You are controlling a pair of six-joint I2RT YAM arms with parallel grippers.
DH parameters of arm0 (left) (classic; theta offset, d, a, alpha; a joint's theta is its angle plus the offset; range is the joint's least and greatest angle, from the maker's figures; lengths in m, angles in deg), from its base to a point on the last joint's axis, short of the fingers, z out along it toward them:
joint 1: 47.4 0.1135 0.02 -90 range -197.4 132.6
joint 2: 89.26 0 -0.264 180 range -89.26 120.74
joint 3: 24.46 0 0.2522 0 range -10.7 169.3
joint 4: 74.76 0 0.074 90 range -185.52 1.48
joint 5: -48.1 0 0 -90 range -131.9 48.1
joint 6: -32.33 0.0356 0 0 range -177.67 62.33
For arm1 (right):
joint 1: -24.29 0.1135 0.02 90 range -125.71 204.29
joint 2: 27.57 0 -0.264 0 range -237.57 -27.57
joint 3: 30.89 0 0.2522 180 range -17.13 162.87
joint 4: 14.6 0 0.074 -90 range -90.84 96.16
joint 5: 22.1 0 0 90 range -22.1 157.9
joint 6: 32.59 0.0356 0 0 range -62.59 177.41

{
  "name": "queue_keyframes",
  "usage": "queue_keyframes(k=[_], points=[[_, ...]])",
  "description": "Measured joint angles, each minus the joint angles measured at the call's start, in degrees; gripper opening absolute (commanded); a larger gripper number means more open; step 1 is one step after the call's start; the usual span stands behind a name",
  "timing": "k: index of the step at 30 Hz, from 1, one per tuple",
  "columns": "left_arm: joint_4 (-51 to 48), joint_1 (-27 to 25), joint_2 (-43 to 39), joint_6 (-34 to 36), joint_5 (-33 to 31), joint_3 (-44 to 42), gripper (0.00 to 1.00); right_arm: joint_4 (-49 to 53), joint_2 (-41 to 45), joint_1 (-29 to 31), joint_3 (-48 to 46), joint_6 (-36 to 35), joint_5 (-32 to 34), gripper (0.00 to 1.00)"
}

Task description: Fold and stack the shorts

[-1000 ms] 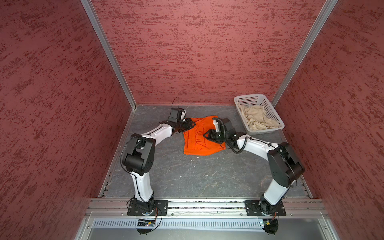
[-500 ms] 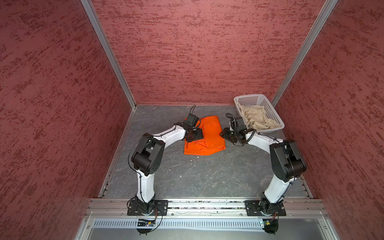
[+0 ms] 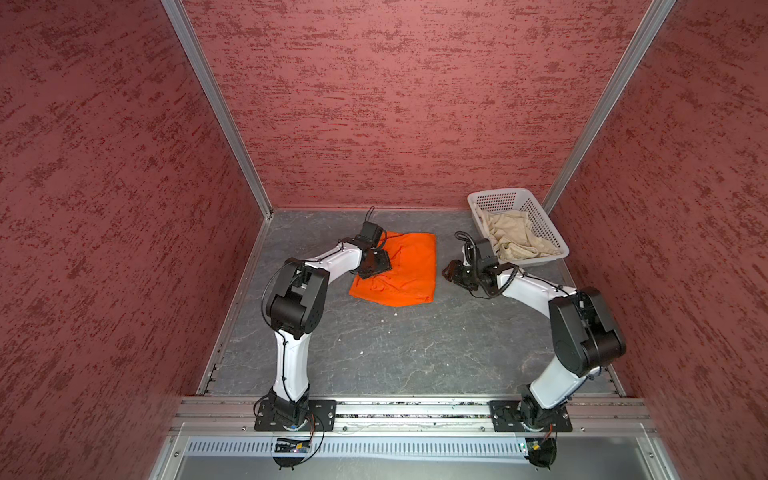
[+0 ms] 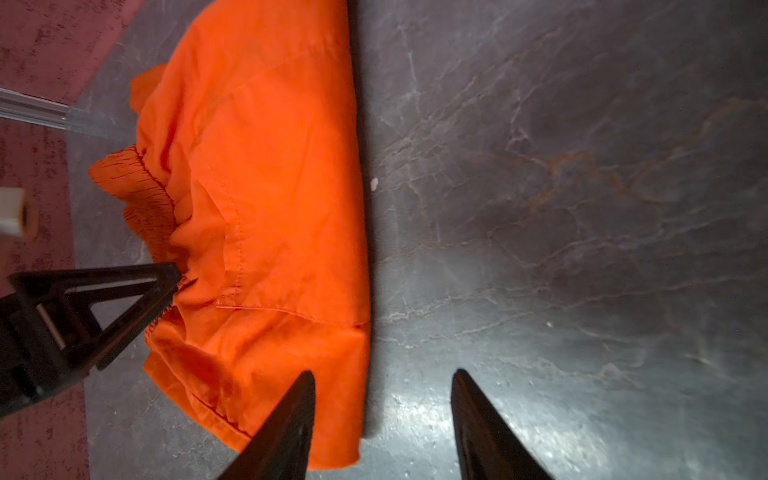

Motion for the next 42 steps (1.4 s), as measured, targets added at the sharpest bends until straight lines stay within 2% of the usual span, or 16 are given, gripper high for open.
queue_keyframes(k=[9, 13, 17, 22, 25, 28, 35, 38, 42], points=[[0.4, 13.6, -1.0, 2.5, 0.2, -1.5, 0.68, 0.1, 1.3, 0.0, 0.0, -0.4, 0.4, 0.54], [-0.9, 17.2, -2.1, 5.0, -1.4, -1.8, 0.78, 0.3, 1.5, 0.0, 0.0, -0.7, 0.4, 0.54], [-5.5, 16.6, -5.0, 8.6, -4.9, -1.7, 0.89, 1.1, 2.6, 0.0, 0.0, -1.1, 0.5, 0.55], [-10.3, 11.9, -7.7, 12.6, -10.7, 1.7, 0.92, 1.1, 4.5, 0.0, 0.0, -1.3, 0.6, 0.55], [-11.7, 10.8, -6.3, 14.6, -13.8, 5.2, 0.92, 1.1, 4.9, 0.0, 0.0, -1.3, 0.6, 0.55], [-12.2, 12.1, -3.1, 15.8, -15.5, 7.7, 0.87, 1.1, 5.3, 0.0, 0.0, -1.3, 0.6, 0.55], [-13.9, 15.4, 6.9, 16.6, -16.2, 11.8, 0.81, 1.1, 7.0, 0.0, -1.0, -1.3, 0.8, 0.55], [-15.4, 16.0, 8.8, 17.0, -16.4, 14.4, 0.73, 1.2, 7.1, 0.0, -1.3, -1.4, 0.8, 0.55], [-15.9, 17.4, 10.0, 17.2, -15.9, 17.2, 0.71, 1.3, 7.1, 0.0, -1.5, -1.7, 0.9, 0.55]])
